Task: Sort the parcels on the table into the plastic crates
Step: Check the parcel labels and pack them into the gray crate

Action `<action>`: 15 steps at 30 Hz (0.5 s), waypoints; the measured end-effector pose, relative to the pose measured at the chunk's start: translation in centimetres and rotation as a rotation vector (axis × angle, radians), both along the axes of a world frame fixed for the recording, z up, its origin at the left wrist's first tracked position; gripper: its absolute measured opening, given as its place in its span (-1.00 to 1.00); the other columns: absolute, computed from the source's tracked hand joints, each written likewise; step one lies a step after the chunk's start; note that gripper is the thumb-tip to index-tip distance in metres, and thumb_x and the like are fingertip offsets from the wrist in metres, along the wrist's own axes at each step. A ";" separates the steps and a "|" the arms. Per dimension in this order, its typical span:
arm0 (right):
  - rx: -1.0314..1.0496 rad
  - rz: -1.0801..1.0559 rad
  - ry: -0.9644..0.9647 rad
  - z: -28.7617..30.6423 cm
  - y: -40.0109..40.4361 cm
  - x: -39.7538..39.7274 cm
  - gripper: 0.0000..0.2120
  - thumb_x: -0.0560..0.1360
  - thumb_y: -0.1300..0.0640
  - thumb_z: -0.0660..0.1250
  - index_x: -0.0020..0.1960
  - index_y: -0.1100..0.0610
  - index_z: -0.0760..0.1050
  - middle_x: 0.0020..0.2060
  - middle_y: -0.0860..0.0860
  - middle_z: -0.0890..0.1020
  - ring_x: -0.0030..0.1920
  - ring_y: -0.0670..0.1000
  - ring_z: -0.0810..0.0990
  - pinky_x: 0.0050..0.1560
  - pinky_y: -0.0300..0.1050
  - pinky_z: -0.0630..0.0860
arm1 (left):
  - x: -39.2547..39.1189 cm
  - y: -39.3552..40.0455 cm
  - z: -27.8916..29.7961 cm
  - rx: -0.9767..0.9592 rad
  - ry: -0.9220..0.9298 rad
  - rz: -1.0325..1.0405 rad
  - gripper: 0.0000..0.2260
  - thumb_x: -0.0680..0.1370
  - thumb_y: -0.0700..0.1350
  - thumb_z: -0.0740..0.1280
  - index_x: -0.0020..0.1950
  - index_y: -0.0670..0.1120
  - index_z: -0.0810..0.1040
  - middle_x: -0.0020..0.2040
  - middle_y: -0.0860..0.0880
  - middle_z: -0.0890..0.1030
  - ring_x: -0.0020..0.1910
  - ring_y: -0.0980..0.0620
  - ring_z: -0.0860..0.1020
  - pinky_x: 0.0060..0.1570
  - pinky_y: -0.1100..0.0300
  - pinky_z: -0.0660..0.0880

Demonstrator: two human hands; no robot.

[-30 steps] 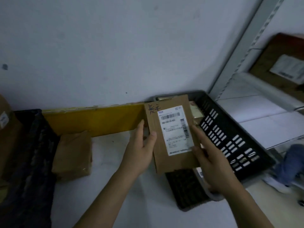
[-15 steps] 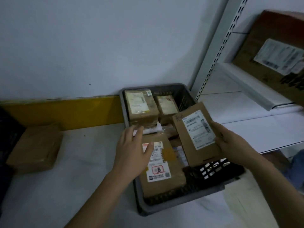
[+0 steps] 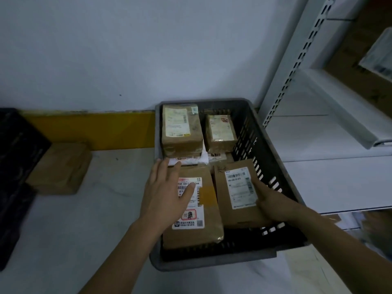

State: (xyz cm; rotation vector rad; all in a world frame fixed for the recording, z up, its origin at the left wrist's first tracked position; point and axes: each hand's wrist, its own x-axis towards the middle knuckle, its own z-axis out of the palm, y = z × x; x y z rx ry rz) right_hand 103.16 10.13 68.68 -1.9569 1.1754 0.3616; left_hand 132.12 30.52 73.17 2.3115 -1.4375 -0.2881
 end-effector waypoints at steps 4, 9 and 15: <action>-0.001 0.058 0.065 -0.1 0.0 -0.4 -0.21 0.75 0.20 0.17 0.75 -0.07 -0.26 0.68 0.12 0.29 0.55 0.14 0.45 0.55 -0.07 0.40 | -0.1 0.1 -0.1 -0.007 -0.022 0.014 -0.34 0.67 0.32 0.20 0.69 0.06 0.21 0.73 -0.03 0.12 0.72 -0.08 -0.06 0.63 -0.08 0.12; -0.001 0.098 0.102 -0.7 0.4 -1.3 -0.23 0.76 0.19 0.18 0.75 -0.12 -0.23 0.70 0.06 0.24 0.60 0.11 0.38 0.54 -0.19 0.31 | 0.0 0.2 -0.4 -0.026 -0.024 0.014 -0.35 0.67 0.31 0.16 0.68 0.03 0.25 0.72 -0.05 0.13 0.72 -0.06 -0.04 0.62 -0.08 0.15; 0.002 0.170 0.189 -2.3 0.4 1.4 -0.18 0.74 0.19 0.18 0.73 -0.09 -0.32 0.61 0.21 0.38 0.39 0.14 0.57 0.29 -0.20 0.51 | -0.1 0.0 -0.8 -0.003 -0.069 0.029 -0.36 0.66 0.32 0.18 0.67 0.04 0.27 0.71 -0.03 0.16 0.72 -0.08 -0.04 0.59 -0.12 0.22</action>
